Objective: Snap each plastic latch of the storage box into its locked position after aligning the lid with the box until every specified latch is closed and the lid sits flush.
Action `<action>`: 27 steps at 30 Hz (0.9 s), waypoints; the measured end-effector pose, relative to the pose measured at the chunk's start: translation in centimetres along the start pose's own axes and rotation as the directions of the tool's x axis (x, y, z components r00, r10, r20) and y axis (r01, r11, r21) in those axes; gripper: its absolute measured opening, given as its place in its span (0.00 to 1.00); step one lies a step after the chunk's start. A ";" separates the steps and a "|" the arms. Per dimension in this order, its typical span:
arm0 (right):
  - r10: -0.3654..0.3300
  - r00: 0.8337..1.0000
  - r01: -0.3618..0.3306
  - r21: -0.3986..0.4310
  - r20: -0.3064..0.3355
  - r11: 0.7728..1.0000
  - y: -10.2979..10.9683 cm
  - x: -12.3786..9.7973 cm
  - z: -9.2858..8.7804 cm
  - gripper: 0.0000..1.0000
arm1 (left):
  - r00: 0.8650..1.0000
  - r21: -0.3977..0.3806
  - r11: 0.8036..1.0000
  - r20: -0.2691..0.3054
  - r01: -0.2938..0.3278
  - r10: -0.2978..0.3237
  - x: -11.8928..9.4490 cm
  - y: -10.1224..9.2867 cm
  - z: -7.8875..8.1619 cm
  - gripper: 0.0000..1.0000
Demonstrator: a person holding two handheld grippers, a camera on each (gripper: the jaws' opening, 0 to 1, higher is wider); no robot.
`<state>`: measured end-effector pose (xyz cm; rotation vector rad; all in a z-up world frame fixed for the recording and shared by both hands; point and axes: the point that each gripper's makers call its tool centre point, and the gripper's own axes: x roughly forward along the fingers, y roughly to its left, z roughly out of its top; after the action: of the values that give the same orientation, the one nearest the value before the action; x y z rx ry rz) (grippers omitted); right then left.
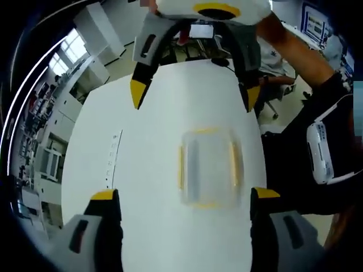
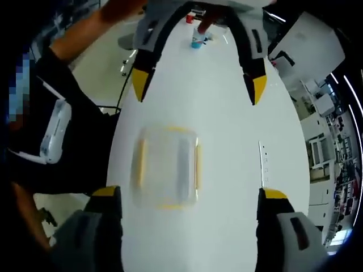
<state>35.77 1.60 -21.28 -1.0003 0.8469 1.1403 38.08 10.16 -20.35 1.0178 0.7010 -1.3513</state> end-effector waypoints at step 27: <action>0.037 0.999 -0.036 0.014 -0.014 0.999 0.1 4.0 -0.7 0.94 | 0.998 0.003 0.998 -0.017 0.055 -0.055 4.4 -0.6 -1.2 0.93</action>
<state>36.56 2.21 -25.21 -0.9856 0.8863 1.1580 38.26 9.32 -24.85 1.0200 0.7442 -1.3936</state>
